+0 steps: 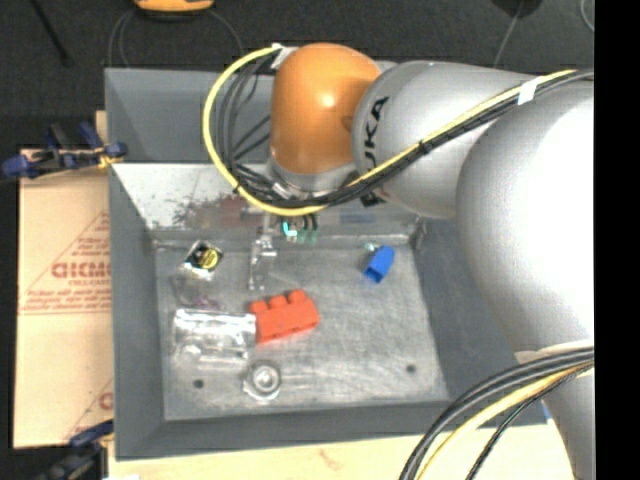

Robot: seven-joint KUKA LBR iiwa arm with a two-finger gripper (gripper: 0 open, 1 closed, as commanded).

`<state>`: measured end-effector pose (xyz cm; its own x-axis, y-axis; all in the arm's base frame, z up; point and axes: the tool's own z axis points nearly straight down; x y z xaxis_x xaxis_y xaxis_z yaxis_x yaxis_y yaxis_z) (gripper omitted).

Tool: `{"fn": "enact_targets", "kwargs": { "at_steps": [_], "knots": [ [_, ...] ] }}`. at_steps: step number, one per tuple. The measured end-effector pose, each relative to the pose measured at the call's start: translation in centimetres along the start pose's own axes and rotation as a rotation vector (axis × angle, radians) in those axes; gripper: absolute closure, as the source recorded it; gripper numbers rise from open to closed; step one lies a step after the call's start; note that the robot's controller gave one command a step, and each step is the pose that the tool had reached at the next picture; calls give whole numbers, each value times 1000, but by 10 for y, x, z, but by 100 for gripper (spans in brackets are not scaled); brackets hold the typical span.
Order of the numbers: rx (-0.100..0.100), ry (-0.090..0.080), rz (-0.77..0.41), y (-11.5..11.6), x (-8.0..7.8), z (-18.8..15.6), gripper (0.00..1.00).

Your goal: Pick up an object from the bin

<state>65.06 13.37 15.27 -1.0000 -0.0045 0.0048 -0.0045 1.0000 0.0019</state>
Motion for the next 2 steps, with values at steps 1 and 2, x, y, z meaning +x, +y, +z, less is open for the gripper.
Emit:
{"fn": "enact_targets", "kwargs": {
  "at_steps": [1, 2],
  "knots": [
    [0, -21, -98, -56, 84, 80, 0],
    [-2, -27, -97, -54, 81, 76, 100]
  ]
}}
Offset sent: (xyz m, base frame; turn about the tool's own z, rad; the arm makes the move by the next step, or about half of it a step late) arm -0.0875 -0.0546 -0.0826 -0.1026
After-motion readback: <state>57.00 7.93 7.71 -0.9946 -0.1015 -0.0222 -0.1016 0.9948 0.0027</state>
